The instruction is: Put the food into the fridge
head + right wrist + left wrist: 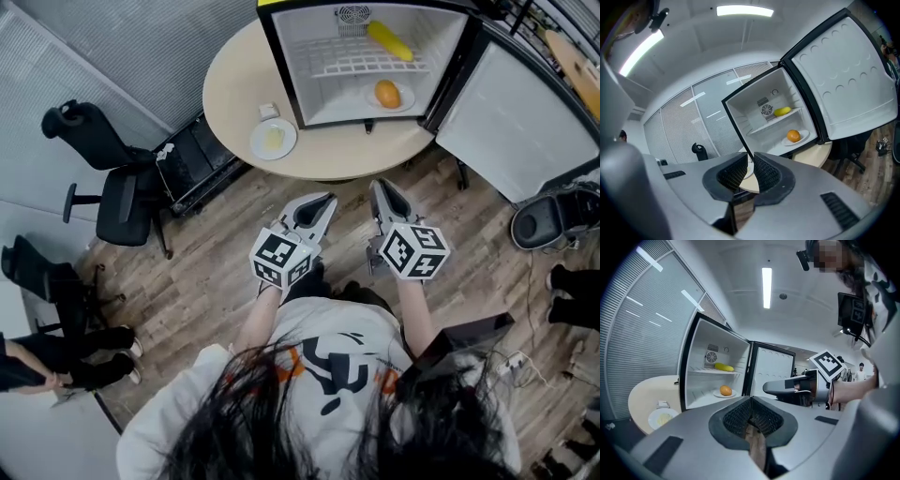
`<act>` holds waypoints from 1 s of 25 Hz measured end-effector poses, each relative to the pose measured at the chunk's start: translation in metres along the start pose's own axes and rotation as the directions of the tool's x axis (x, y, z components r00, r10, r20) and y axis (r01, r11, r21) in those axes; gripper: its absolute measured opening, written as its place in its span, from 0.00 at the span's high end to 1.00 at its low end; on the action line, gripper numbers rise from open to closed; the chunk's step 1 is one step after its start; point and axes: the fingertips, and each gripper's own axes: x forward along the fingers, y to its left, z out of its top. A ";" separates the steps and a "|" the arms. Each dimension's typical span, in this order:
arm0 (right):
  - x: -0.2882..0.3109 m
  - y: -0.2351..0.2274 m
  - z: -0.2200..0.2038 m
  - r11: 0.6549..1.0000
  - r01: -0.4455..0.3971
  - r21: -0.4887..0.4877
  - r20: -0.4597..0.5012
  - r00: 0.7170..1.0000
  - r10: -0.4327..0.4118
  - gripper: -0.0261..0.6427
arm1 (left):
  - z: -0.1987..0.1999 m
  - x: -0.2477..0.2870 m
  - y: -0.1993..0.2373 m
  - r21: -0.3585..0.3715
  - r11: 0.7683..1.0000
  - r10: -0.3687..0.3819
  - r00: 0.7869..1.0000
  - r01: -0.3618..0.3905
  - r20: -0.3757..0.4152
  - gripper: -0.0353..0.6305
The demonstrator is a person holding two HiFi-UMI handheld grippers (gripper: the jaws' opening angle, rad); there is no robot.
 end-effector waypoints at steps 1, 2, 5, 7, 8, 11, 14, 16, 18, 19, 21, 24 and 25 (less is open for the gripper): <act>-0.006 -0.002 -0.002 1.000 0.000 0.001 -0.003 1.000 0.000 0.88 | -0.003 -0.001 -0.006 -0.001 1.000 0.000 1.000 0.000 -0.005 0.93; -0.012 -0.003 -0.005 1.000 -0.001 0.002 -0.006 1.000 0.001 0.88 | -0.006 -0.002 -0.012 -0.003 1.000 0.000 1.000 0.000 -0.009 0.93; -0.029 -0.006 -0.011 1.000 0.000 0.002 -0.013 1.000 0.000 0.88 | -0.015 -0.004 -0.029 -0.012 1.000 0.000 1.000 0.000 -0.020 0.93; -0.040 -0.007 -0.016 1.000 0.000 0.000 -0.017 1.000 0.000 0.88 | -0.020 -0.006 -0.038 -0.013 1.000 0.001 1.000 -0.001 -0.025 0.93; -0.044 -0.008 -0.018 1.000 0.000 -0.001 -0.019 1.000 0.000 0.88 | -0.022 -0.008 -0.042 -0.013 1.000 0.002 1.000 -0.002 -0.025 0.93; -0.055 -0.008 -0.023 1.000 -0.004 -0.006 -0.026 1.000 0.004 0.88 | -0.026 -0.012 -0.053 -0.016 1.000 0.005 1.000 -0.005 -0.025 0.93; -0.061 -0.007 -0.026 1.000 -0.011 -0.020 -0.033 0.999 0.010 0.88 | -0.028 -0.013 -0.061 -0.015 1.000 0.007 1.000 -0.007 -0.020 0.93; -0.063 -0.005 -0.028 0.999 -0.019 -0.028 -0.039 0.999 0.018 0.88 | -0.029 -0.014 -0.064 -0.015 1.000 0.010 1.000 -0.010 -0.018 0.93; -0.065 -0.003 -0.029 0.999 -0.026 -0.035 -0.043 0.999 0.025 0.88 | -0.029 -0.015 -0.066 -0.015 1.000 0.013 1.000 -0.013 -0.016 0.93; -0.065 -0.002 -0.030 0.999 -0.029 -0.037 -0.045 0.999 0.027 0.88 | -0.029 -0.016 -0.066 -0.014 1.000 0.014 1.000 -0.014 -0.014 0.93; -0.066 -0.001 -0.031 0.999 -0.033 -0.042 -0.050 0.998 0.031 0.88 | -0.030 -0.017 -0.067 -0.014 1.000 0.018 1.000 -0.018 -0.013 0.93; -0.066 0.001 -0.033 0.998 -0.040 -0.049 -0.059 0.998 0.037 0.88 | -0.031 -0.019 -0.067 -0.015 1.000 0.025 1.000 -0.026 -0.012 0.93; -0.066 0.001 -0.034 0.998 -0.042 -0.050 -0.061 0.997 0.038 0.88 | -0.031 -0.019 -0.067 -0.015 1.000 0.027 1.000 -0.027 -0.012 0.93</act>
